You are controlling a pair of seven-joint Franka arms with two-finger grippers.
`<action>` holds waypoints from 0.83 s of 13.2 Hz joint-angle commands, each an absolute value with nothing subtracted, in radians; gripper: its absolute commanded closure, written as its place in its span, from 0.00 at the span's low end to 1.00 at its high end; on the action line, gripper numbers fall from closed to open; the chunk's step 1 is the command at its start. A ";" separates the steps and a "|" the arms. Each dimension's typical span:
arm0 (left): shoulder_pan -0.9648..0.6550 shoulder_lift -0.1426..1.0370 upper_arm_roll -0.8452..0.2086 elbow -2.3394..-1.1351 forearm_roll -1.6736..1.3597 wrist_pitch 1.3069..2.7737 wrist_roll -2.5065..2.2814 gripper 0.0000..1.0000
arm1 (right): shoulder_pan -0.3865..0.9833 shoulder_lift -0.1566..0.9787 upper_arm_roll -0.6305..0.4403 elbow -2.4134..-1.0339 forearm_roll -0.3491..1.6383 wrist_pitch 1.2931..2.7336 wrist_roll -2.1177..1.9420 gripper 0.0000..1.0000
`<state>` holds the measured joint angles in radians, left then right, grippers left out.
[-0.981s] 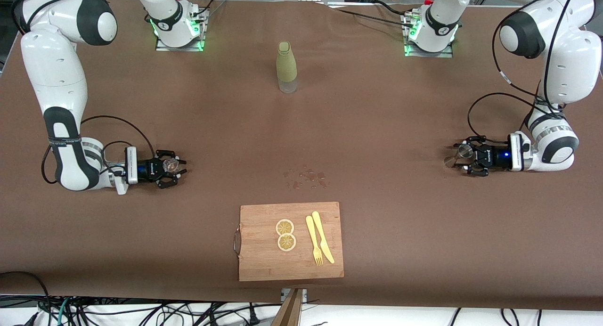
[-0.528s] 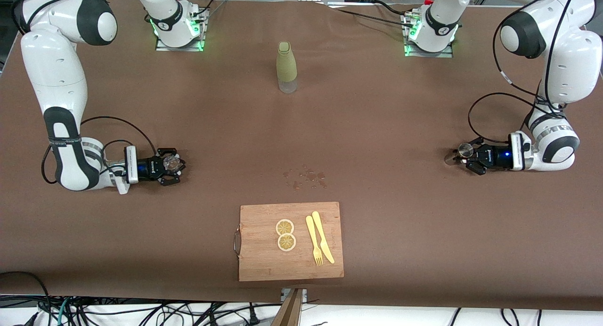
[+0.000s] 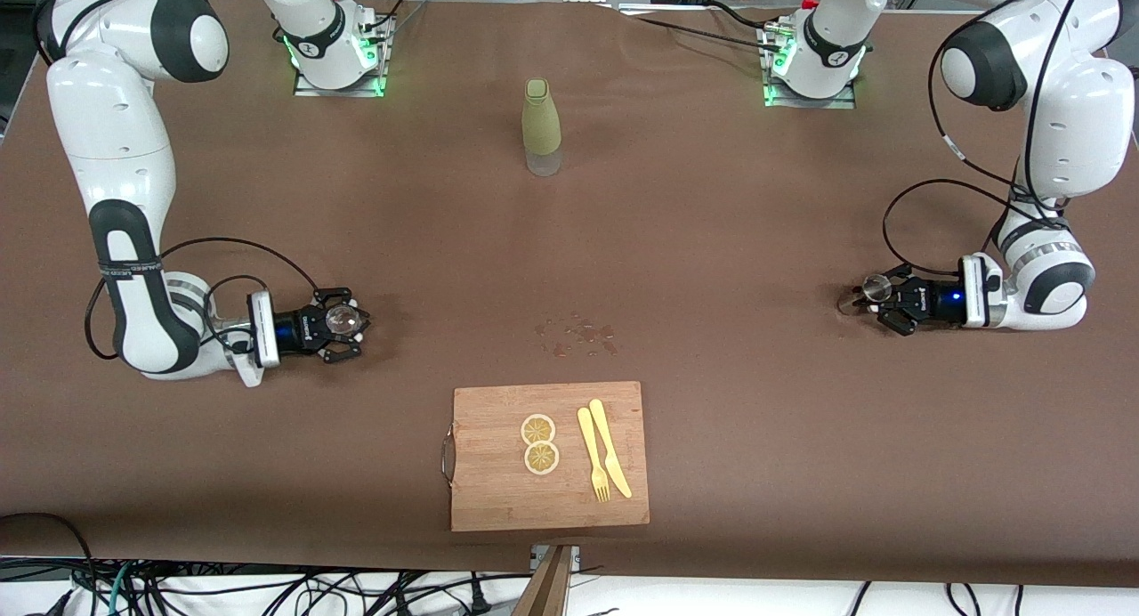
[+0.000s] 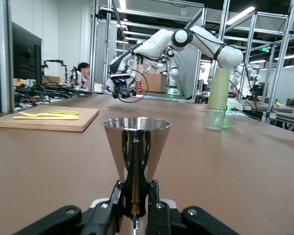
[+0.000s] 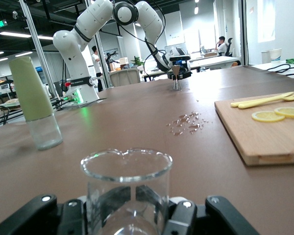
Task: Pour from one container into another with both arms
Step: 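Lift the glass cup with the right gripper while the left gripper lifts the jigger, then bring the glass cup above the jigger with the right gripper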
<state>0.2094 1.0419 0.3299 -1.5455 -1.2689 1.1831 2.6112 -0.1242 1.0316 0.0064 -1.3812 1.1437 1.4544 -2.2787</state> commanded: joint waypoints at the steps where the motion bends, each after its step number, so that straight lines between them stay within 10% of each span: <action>1: 0.141 1.029 0.307 -1.525 -1.328 1.187 2.545 1.00 | -0.063 1.003 0.009 -1.345 1.155 1.486 -2.194 1.00; 11: 0.041 0.976 -0.038 -1.543 -1.479 1.606 2.410 1.00 | 0.173 0.848 0.027 -1.348 1.189 1.830 -1.868 1.00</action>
<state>0.0434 1.0188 0.0054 -1.5127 -1.4357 1.5384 2.4051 0.1519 0.8745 0.0166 -1.3274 1.1550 1.7698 -1.8956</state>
